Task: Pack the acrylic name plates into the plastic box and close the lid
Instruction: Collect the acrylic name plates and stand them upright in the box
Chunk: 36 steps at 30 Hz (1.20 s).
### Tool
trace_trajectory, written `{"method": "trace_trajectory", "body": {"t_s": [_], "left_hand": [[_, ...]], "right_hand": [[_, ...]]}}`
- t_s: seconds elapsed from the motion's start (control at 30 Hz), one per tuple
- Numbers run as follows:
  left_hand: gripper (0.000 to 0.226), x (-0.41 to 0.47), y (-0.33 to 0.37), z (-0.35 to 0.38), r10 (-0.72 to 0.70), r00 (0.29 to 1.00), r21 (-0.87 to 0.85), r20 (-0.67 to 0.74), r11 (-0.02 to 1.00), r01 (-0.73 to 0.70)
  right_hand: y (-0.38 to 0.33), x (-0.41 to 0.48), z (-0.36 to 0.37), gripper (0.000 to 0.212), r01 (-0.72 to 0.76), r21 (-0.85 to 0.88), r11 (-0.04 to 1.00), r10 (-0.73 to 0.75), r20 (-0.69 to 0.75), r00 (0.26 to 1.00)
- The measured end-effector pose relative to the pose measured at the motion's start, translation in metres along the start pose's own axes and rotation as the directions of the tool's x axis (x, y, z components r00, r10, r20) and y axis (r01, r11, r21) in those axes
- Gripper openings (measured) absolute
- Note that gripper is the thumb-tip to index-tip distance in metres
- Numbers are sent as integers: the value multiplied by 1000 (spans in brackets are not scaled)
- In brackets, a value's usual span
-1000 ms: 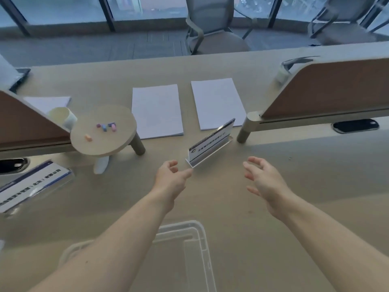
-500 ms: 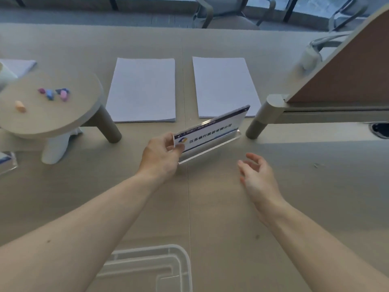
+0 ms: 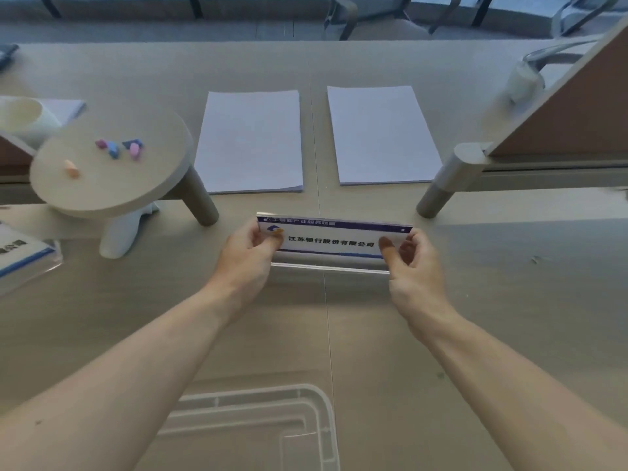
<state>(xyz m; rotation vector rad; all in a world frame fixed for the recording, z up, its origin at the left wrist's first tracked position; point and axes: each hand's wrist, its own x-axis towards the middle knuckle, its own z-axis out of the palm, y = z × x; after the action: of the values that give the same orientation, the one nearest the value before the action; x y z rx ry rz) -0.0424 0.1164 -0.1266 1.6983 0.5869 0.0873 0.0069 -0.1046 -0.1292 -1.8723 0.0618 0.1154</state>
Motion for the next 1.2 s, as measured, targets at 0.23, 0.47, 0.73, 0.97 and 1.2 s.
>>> {"method": "trace_trajectory", "body": {"t_s": [0.23,0.47,0.73,0.97,1.2], "left_hand": [[12,-65,14,-26,-54,997,-78,59,995,59],[12,-117,86,-64,-45,998,-113,50,992,50],[18,-180,217,-145,66,996,-93,64,994,-60],[27,-262,314,-213,223,975,-35,17,974,-222],[88,-336,369,-272,753,630,755,190,298,-584]], "right_hand": [[-25,-50,-23,16,45,-72,996,-41,48,998],[-101,-107,-39,18,-3,-67,998,3,8,1000],[-238,-171,-58,27,129,20,991,-129,12,992],[-346,-235,-76,17,316,-45,948,-319,-69,945],[-401,-296,-51,16,454,-93,886,-457,-7,889]]}}
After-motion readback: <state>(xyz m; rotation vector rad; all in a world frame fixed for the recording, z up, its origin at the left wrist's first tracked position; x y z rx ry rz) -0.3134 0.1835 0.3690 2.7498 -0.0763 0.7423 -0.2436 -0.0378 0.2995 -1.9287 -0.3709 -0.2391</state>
